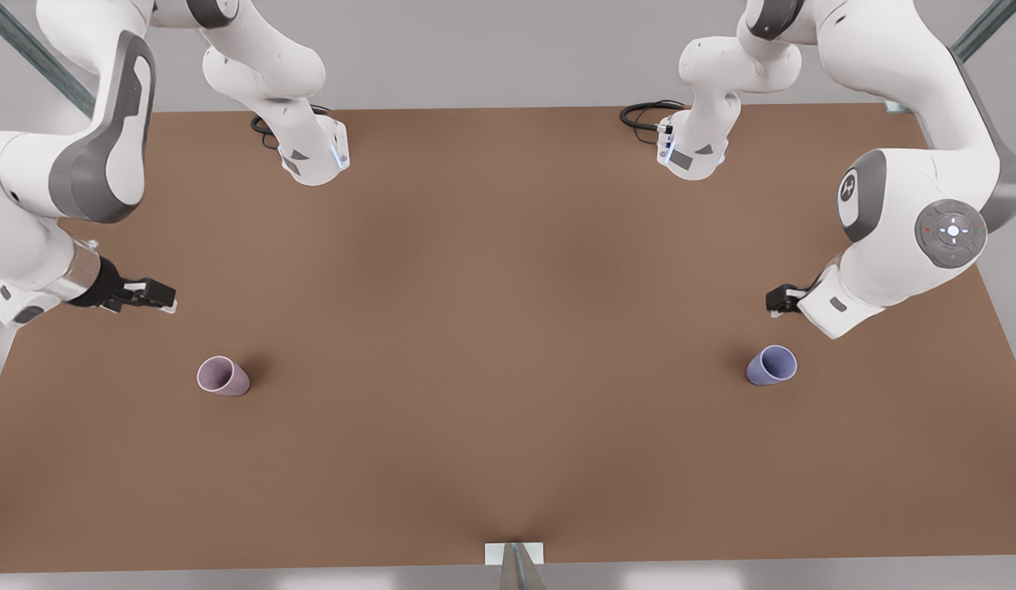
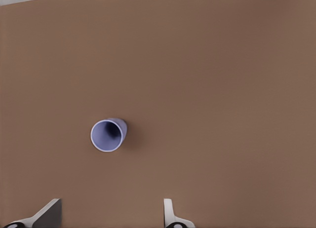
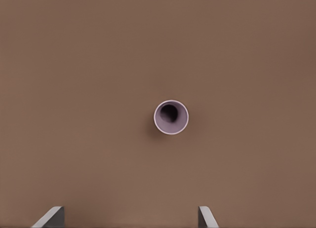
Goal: Stack the cups, with the pink cup at the bottom and the purple cup at the top
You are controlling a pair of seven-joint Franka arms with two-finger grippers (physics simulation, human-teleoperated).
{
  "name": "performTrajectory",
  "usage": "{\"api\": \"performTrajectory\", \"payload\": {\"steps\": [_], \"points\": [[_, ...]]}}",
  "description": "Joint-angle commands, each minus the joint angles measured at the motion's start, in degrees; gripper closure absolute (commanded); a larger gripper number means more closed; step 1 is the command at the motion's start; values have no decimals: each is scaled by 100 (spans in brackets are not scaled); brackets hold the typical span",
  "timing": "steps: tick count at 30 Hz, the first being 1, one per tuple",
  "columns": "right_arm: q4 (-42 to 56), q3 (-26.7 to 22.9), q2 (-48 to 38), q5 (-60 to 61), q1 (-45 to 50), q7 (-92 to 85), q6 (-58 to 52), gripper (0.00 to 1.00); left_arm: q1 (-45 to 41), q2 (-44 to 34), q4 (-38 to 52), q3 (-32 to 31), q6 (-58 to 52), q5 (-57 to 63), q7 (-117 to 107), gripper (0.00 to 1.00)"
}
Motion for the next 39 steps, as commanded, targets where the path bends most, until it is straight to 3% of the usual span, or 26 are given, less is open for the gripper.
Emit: {"api": "performTrajectory", "payload": {"steps": [1,8,19,33,35,37,39], "points": [[-63,-5,-7,-14,-23,-198,391,0,-4,-6,3,0,101,23,62,0],[-959,-532,476,153,91,-752,1639,0,5,38,-32,8,101,15,79,0],[-1698,-594,1443,372,-164,-2158,3563,0,14,100,-32,8,13,-21,88,0],[-1741,-620,2208,636,-137,-2281,3924,0,14,249,-41,52,4,-21,88,0],[-1742,-620,2313,671,-129,-2316,3968,12,14,275,-41,105,13,-38,97,0],[-1733,-620,2357,671,-120,-2404,3960,33,14,284,-50,105,13,-38,105,0],[-1733,-611,2374,680,-137,-2510,3951,44,14,284,-50,105,13,-38,105,0]]}}
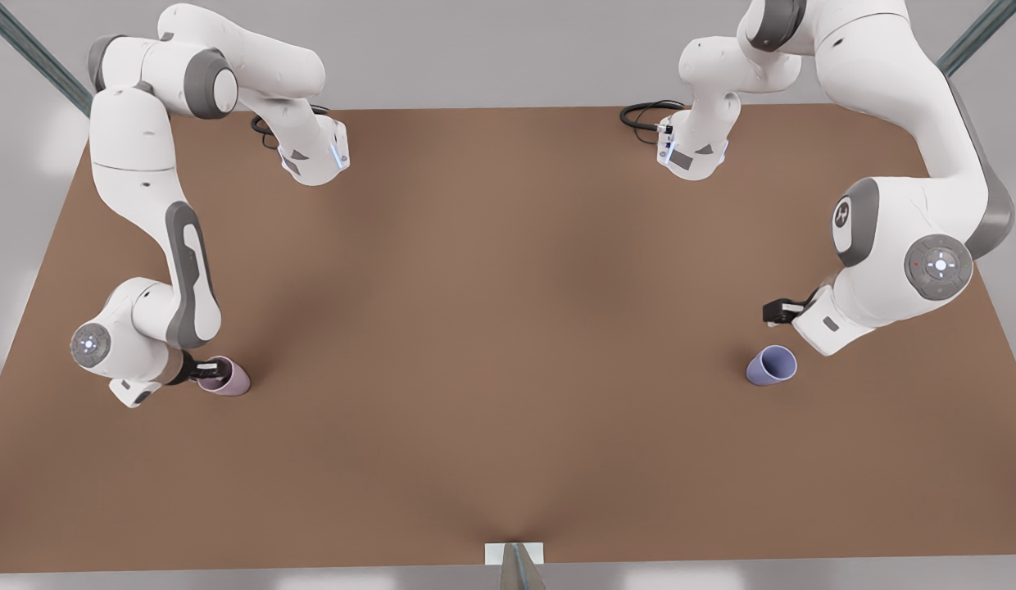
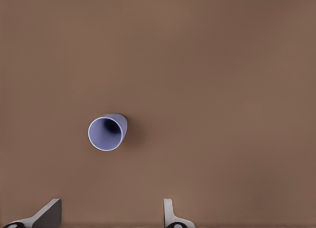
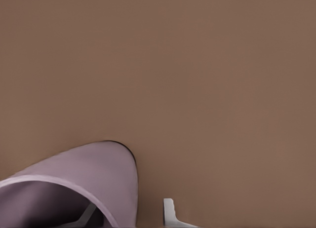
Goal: Stack the cups, with the pink cup at the bottom and the purple cup at the top
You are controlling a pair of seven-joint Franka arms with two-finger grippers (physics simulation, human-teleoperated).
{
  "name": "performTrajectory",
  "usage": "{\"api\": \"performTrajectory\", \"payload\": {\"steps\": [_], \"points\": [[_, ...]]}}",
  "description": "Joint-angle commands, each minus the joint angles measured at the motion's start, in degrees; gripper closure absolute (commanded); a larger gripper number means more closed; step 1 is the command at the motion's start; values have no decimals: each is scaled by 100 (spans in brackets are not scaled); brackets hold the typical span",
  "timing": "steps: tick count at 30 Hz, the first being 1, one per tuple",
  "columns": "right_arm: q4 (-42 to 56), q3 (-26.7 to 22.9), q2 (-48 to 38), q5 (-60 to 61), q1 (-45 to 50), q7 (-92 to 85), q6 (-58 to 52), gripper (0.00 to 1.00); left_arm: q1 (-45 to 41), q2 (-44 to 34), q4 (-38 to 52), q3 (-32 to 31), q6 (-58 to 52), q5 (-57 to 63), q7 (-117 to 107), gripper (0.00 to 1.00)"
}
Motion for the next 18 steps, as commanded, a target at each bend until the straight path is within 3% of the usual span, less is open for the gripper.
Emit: {"api": "performTrajectory", "payload": {"steps": [1,4,5,11,15,17,18], "points": [[12,2,-5,15,-2,-671,76,51,-1,-2,1,1,-1,-1,17,0],[30,20,22,41,51,-627,76,76,-1,-11,1,1,-1,-1,25,0],[30,20,13,41,60,-636,76,79,-1,-11,1,1,-1,-1,17,0],[99,143,-321,50,60,-557,-205,79,-1,-11,10,1,-36,-1,25,0],[214,951,-918,-20,60,901,-855,79,-1,-2,1,1,-27,-1,17,0],[284,1672,-1042,-29,95,2114,-1031,79,-1,-2,1,1,-27,8,8,0],[539,1707,-980,-29,490,2791,-1049,79,-1,-2,1,1,-27,8,8,0]]}}
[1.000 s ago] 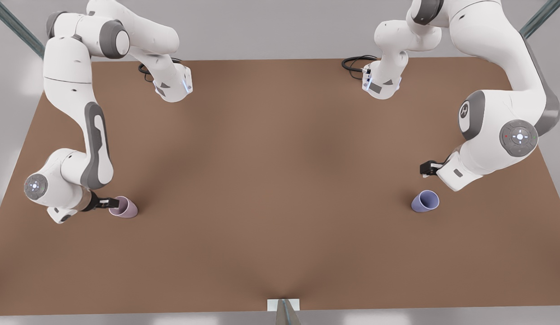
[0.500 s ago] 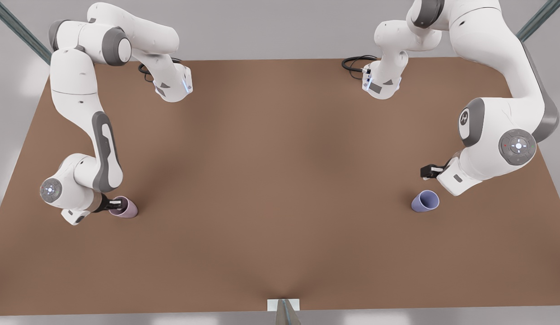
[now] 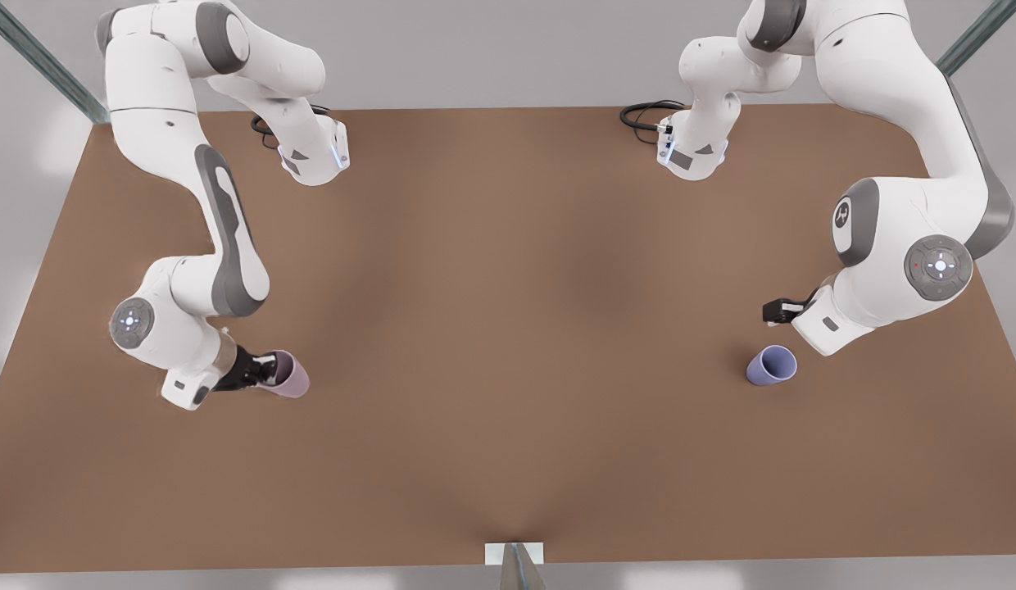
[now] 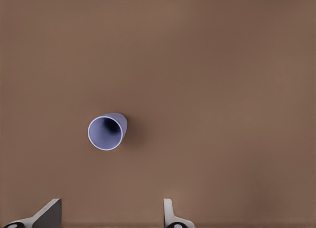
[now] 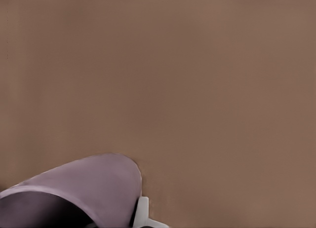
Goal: Stack the cups, with the pink cup at the bottom and the purple cup at the top
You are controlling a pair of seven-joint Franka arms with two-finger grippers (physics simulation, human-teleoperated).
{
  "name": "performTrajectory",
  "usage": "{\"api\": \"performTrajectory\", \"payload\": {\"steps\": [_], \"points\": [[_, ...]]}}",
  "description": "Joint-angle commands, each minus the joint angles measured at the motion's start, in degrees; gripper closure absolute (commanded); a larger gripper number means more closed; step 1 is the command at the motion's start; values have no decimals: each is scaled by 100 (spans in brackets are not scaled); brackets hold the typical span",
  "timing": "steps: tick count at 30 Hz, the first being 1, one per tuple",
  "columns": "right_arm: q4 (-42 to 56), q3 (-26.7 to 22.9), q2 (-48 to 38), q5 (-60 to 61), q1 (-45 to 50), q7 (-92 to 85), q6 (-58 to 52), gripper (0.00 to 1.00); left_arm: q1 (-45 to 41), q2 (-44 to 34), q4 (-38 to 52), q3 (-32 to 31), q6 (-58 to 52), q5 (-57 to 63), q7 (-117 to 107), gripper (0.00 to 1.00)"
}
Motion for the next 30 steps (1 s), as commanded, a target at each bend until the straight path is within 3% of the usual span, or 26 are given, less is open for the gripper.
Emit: {"api": "performTrajectory", "payload": {"steps": [1,3,9,11,18,19,22,26,30], "points": [[197,139,48,18,403,3018,-405,79,0,-7,2,0,-6,8,-5,0],[1505,-19,803,-7,1854,5206,-914,79,0,-7,2,0,-6,8,4,0],[5058,-256,3608,-218,3436,7659,-740,79,9,2,2,0,11,8,4,0],[5076,-643,3907,-210,3753,8029,-397,79,53,64,11,0,38,-1,39,0],[5084,-705,4083,-201,3753,8187,52,79,809,723,-24,0,714,-326,1031,0],[5084,-705,4083,-201,3753,8205,61,60,958,811,-147,18,924,-326,1347,0],[5058,-740,4091,-174,3753,8231,87,30,1090,1048,-314,26,1189,-335,1831,0],[5040,-748,4047,-166,3727,8240,-62,27,1222,1074,-1123,70,2322,-361,2412,0],[5040,-757,4030,-166,3709,8213,-53,27,1248,1136,-1369,97,2771,-370,2579,0]]}}
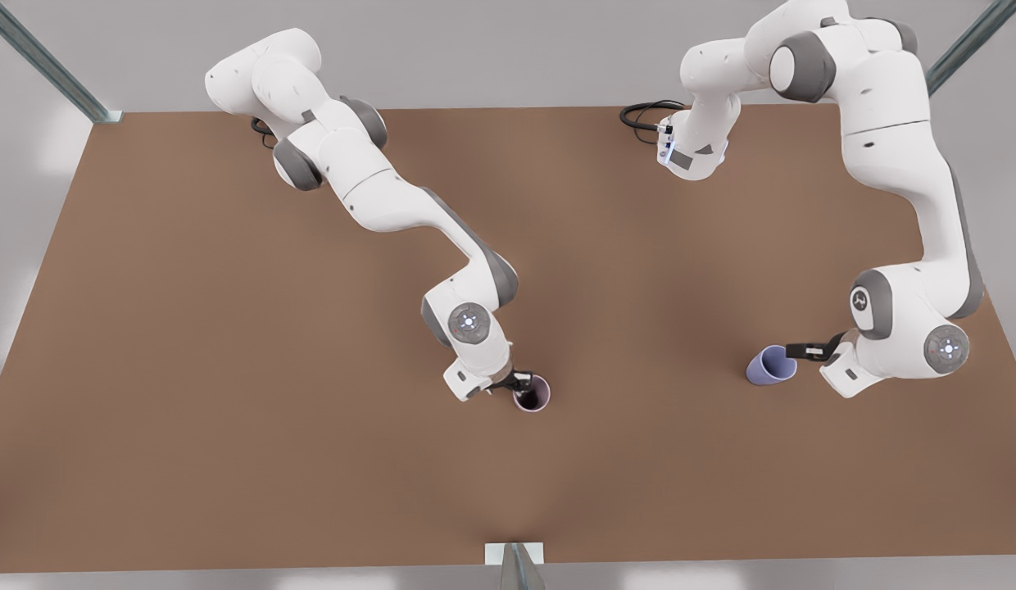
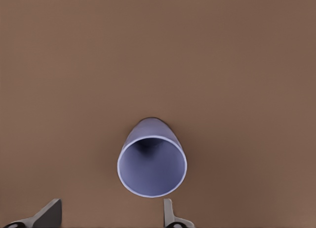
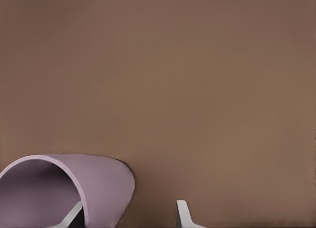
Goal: Stack the cups, with the pink cup at the bottom and the purple cup at the top
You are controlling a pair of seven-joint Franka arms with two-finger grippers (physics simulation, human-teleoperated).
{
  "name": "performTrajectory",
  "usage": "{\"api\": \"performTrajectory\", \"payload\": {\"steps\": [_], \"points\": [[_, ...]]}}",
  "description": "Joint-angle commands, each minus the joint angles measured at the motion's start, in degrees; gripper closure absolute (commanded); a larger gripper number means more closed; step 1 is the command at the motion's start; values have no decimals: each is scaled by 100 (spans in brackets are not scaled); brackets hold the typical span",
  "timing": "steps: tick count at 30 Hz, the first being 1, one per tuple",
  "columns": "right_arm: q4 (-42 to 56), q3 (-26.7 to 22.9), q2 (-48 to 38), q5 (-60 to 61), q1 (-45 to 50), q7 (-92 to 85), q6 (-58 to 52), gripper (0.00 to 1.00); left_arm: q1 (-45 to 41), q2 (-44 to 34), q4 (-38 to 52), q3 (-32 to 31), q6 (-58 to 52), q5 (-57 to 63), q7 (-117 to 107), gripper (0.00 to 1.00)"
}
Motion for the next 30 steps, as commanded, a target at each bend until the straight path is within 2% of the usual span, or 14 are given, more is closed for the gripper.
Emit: {"api": "performTrajectory", "payload": {"steps": [1,8,9,10,12,14,15,16,17,18,20,26,28,30], "points": [[3,-8,-13,10,-2,1751,6,27,3,38,-81,2,864,-8,1468,0],[-146,-8,-224,28,-19,1742,-117,24,82,389,-90,2,943,-8,1477,0],[-445,-60,-496,28,-19,1698,-108,22,90,442,-90,2,943,-8,1477,0],[-787,-104,-882,28,-45,1619,-108,17,90,486,-90,2,943,-8,1477,0],[-1947,-376,-2253,37,-344,794,-108,0,90,548,-116,2,943,-8,1477,0],[-3380,-421,-3747,-42,-1204,-823,-556,0,90,574,-151,2,943,-8,1477,0],[-3451,-386,-4152,-42,-1776,-1473,-1469,0,90,635,-143,2,943,-8,1468,0],[-3469,-342,-4530,-156,-2312,-2739,-2323,0,90,653,-151,2,943,-51,1468,9],[-3661,-271,-4837,-209,-2787,-3706,-2473,0,90,662,-151,2,943,-78,1468,32],[-3934,-263,-5172,-420,-3077,-4226,-2499,0,90,662,-151,2,935,-78,1459,41],[-3908,-227,-5207,-684,-3394,-4664,-2570,0,90,671,-151,2,908,-87,1459,55],[-3469,-262,-5005,-710,-3535,-5096,-2604,0,73,671,-151,-6,820,-218,1424,72],[-3451,-324,-5216,-684,-3719,-5464,-2929,0,64,653,-143,-6,715,-315,1380,77],[-3205,-438,-5181,-552,-3746,-5553,-3211,0,46,583,-134,-24,583,-350,1240,79]]}}
